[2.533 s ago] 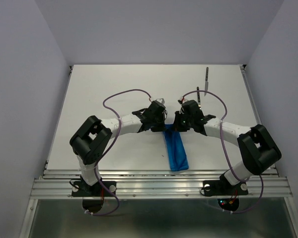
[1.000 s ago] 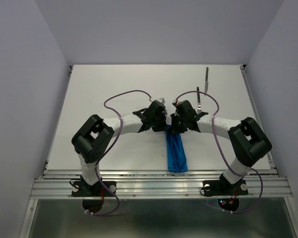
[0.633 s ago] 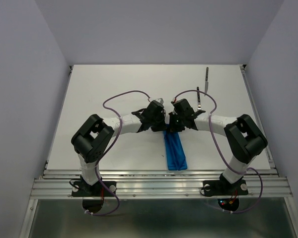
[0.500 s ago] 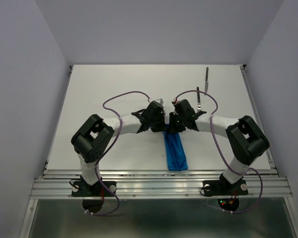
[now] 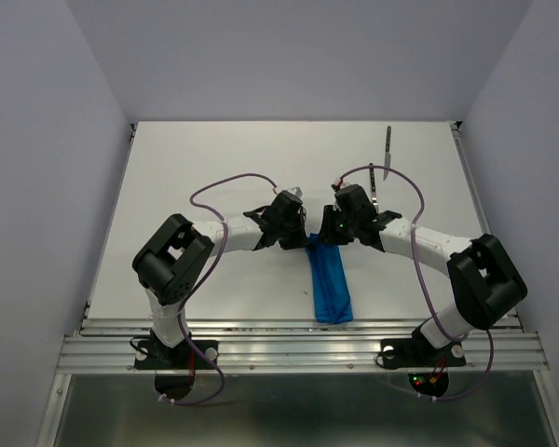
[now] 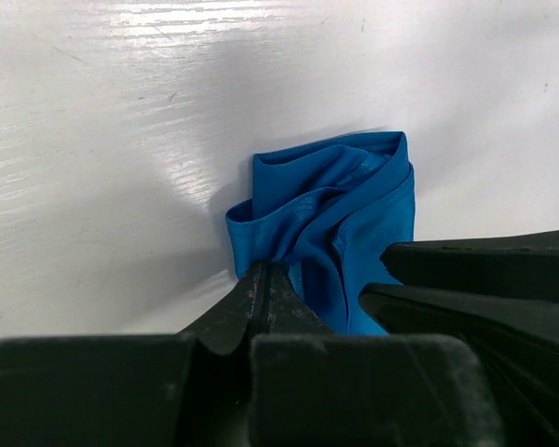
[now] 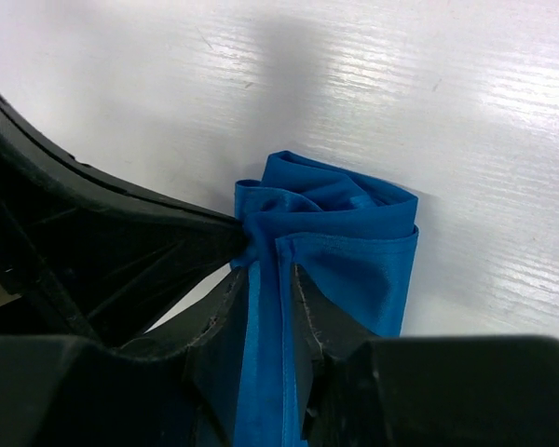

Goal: Fold the napkin into a case and place the utensils inside
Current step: Grasp the top corner of the smaller rectangle folded napkin from the folded napkin.

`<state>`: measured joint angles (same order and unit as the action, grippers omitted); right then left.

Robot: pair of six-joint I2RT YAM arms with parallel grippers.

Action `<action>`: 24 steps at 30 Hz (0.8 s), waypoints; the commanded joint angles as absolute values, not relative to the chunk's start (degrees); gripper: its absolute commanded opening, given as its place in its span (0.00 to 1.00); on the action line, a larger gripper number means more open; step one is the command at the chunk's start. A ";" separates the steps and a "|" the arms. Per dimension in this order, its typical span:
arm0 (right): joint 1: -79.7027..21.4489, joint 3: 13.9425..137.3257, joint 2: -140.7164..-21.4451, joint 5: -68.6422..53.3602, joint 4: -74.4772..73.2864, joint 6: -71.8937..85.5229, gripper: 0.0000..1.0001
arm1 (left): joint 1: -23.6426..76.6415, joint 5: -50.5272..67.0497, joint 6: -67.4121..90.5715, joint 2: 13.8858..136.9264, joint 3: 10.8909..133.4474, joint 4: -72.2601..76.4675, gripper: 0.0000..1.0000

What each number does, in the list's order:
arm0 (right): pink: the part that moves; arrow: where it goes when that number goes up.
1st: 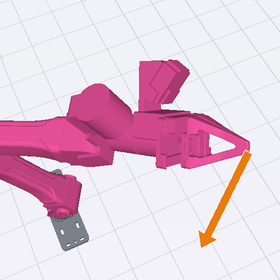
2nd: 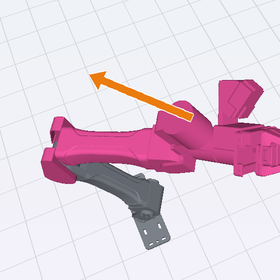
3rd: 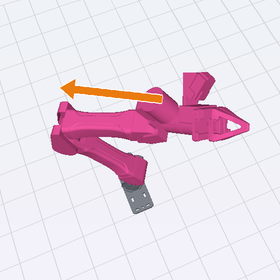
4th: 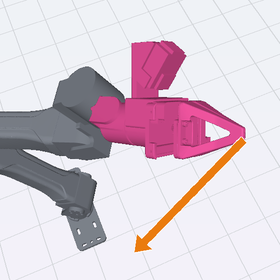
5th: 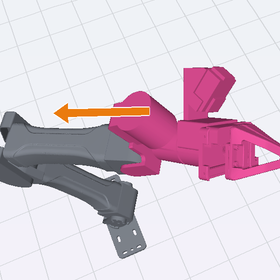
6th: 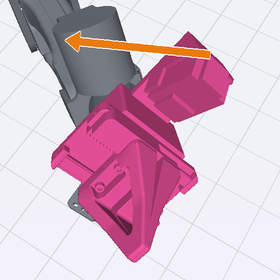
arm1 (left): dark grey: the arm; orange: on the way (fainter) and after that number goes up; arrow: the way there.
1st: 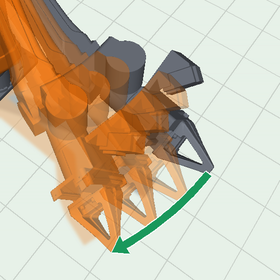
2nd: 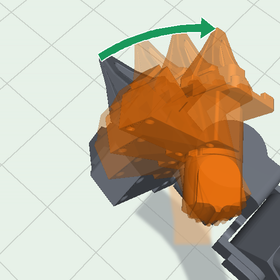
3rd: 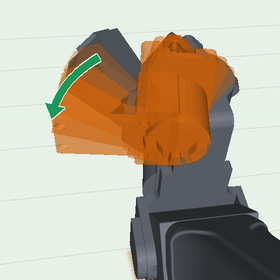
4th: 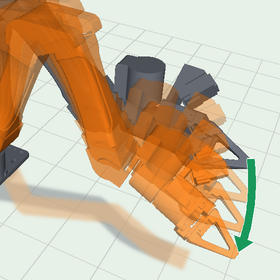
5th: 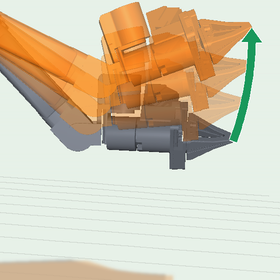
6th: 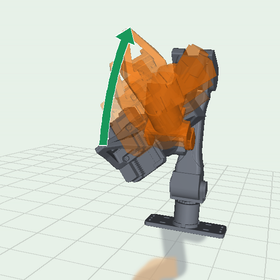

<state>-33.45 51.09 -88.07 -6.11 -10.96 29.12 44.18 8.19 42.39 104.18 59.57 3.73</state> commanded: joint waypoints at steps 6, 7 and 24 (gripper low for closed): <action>-33.75 50.89 -88.85 -3.16 -7.21 33.75 0.24 | 43.95 8.70 41.40 101.07 59.15 4.83 0.00; -33.75 50.98 -89.21 -3.95 -6.86 33.84 0.23 | 43.95 8.79 41.40 101.16 59.15 4.83 0.00; -34.28 53.00 -93.43 -5.45 -7.56 30.41 0.35 | 43.95 9.23 41.40 101.51 60.20 4.66 0.00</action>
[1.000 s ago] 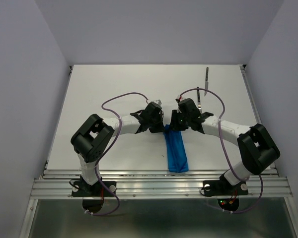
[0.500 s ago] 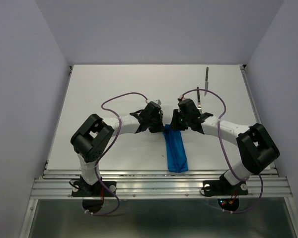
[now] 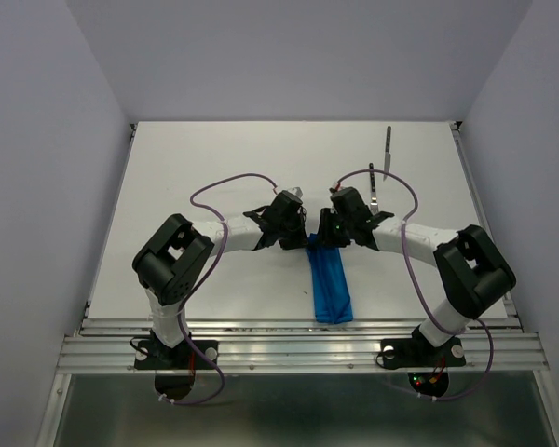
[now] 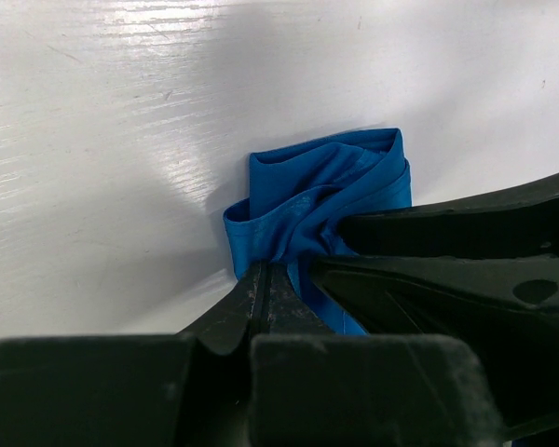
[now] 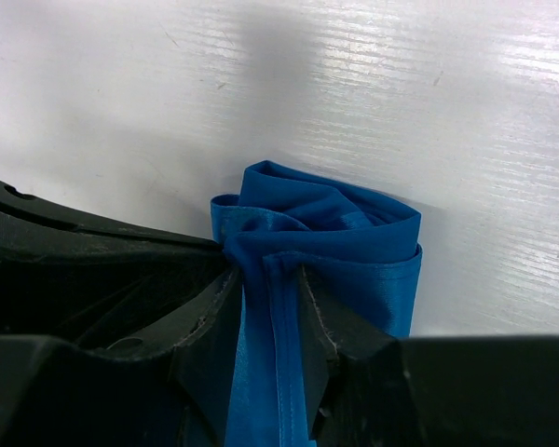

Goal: Fold the napkin into a case and place the utensils inside
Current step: Grasp the top corner of the smaller rectangle folded napkin from the folded napkin.

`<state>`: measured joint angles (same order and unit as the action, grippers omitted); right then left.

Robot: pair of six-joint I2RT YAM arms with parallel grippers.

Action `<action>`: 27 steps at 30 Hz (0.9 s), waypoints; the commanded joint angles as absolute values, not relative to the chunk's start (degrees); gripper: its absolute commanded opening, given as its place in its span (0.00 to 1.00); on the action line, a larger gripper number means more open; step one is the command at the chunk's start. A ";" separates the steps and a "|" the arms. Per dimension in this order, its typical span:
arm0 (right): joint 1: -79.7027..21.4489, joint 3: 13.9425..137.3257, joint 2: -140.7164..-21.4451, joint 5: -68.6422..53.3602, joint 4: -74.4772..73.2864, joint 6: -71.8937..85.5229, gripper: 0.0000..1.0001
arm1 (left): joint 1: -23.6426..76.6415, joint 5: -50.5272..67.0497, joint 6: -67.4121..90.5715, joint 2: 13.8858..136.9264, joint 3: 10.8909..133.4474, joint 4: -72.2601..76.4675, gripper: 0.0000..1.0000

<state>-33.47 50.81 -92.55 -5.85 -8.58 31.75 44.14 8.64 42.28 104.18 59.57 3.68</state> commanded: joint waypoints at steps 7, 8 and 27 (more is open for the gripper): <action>-34.28 52.82 -93.69 -5.18 -7.65 30.06 0.16 | 43.95 9.58 41.57 101.78 60.73 4.57 0.00; -34.28 52.65 -93.60 -5.10 -7.65 30.06 0.09 | 43.95 9.67 41.57 101.78 60.73 4.57 0.00; -35.33 50.01 -89.74 -7.91 -10.72 27.51 0.01 | 43.95 9.93 41.92 101.87 61.26 4.66 0.00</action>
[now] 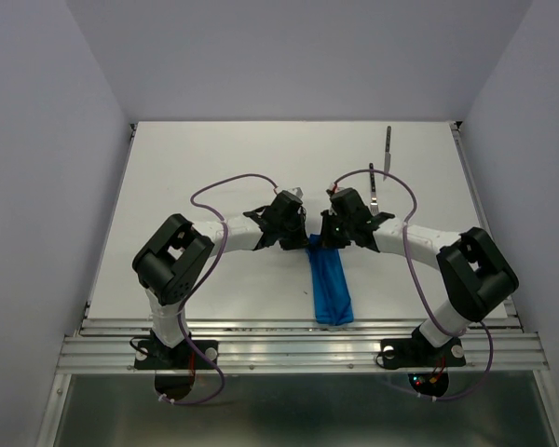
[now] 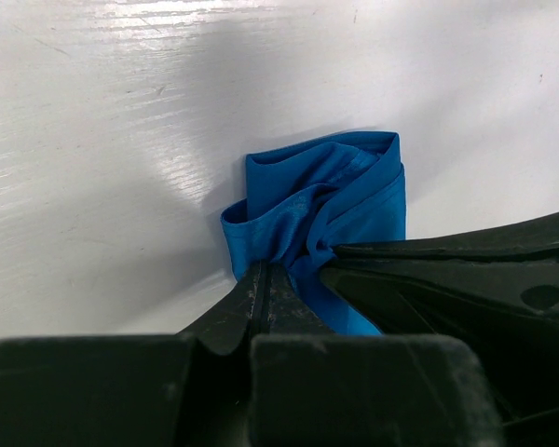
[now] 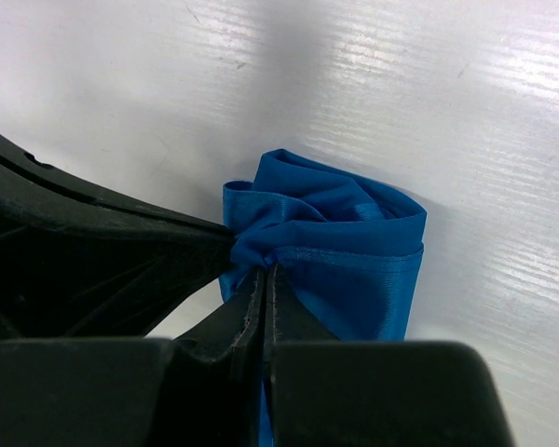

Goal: Fold the napkin into a case and place the utensils inside
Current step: Grasp the top corner of the smaller rectangle folded napkin from the folded napkin.

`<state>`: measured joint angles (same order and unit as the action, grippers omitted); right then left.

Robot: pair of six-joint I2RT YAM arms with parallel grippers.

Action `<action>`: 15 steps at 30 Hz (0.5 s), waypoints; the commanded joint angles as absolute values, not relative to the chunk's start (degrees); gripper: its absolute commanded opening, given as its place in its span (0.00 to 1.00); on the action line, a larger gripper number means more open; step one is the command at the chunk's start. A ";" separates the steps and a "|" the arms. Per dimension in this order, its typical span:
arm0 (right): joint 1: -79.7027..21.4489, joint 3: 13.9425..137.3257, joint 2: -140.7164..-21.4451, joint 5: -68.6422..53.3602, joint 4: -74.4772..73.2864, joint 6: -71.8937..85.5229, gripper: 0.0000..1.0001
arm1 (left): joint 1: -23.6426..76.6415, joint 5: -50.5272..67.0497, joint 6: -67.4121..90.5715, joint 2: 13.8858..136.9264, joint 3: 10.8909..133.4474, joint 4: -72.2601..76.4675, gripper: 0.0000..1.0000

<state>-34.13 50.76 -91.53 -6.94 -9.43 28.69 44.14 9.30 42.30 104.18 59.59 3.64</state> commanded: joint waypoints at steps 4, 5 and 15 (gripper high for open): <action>-35.33 49.40 -90.61 -7.73 -11.08 27.69 0.01 | 43.95 10.02 42.01 101.95 61.35 4.75 0.00; -35.33 49.22 -90.88 -7.73 -11.16 27.77 0.01 | 43.95 10.11 42.10 102.04 61.35 4.83 0.00; -35.86 49.13 -95.54 -6.42 -11.78 26.98 0.01 | 43.95 11.86 43.42 101.60 61.00 6.41 0.00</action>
<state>-35.11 49.76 -93.95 -7.09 -10.04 28.25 44.14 10.81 42.74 104.18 59.59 3.70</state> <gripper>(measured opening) 0.020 0.022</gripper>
